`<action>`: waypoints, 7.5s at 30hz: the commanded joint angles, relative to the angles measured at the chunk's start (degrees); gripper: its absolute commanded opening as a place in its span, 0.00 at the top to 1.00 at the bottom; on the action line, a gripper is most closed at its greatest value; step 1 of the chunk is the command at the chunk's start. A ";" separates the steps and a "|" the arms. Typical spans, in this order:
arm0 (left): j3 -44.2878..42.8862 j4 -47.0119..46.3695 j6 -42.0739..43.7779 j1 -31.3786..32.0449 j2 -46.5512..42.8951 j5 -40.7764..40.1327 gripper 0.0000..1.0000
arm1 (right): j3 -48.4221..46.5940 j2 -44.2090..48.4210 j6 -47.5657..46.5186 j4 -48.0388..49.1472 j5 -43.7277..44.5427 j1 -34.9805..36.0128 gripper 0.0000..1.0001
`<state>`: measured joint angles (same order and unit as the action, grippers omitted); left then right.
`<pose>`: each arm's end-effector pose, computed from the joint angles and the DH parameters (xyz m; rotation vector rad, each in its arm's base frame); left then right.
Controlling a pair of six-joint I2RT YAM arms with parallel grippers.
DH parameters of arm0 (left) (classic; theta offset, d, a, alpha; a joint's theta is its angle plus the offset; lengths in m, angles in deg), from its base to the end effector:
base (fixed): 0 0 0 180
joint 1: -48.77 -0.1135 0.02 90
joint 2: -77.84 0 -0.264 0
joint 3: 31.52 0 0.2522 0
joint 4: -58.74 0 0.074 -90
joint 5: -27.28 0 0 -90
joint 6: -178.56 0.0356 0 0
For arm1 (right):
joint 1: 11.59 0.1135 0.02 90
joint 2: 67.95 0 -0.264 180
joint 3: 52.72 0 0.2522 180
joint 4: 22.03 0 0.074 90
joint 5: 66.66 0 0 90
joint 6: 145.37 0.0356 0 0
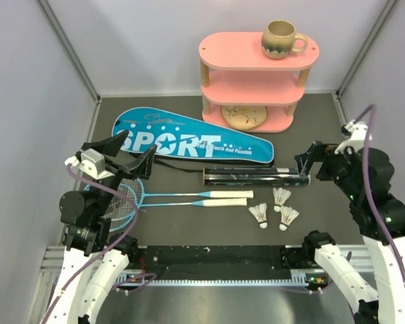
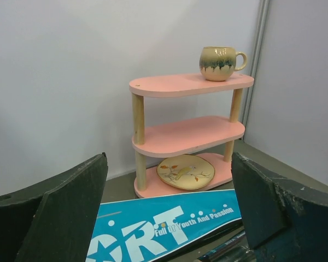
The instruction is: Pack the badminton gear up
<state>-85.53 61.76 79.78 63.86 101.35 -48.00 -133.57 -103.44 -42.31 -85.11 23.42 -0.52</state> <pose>0.0859 -0.0325 0.3968 0.2936 1.0831 -0.5126 0.0851 0.0166 0.4129 0.0338 1.8899 0.2872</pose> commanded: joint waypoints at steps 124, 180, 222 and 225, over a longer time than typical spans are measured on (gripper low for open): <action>-2.82 5.65 7.28 11.10 5.85 -19.03 0.02 | 37.64 -5.91 -30.60 88.78 -7.44 28.03 0.77; 15.29 -21.67 -86.24 20.85 27.81 -18.14 0.02 | 44.23 -24.29 61.90 117.53 44.67 32.87 0.88; 9.48 -19.47 -34.81 22.88 15.80 -53.21 0.56 | 40.70 6.20 24.26 39.36 9.25 24.17 0.01; 8.18 -21.16 -34.38 22.79 15.60 -49.80 0.56 | 47.22 10.79 18.35 54.82 2.05 24.17 0.01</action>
<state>-74.42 44.12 44.37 86.75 119.40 -96.21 -91.23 -97.82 -16.72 -42.90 34.72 23.85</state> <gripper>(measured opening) 0.731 0.991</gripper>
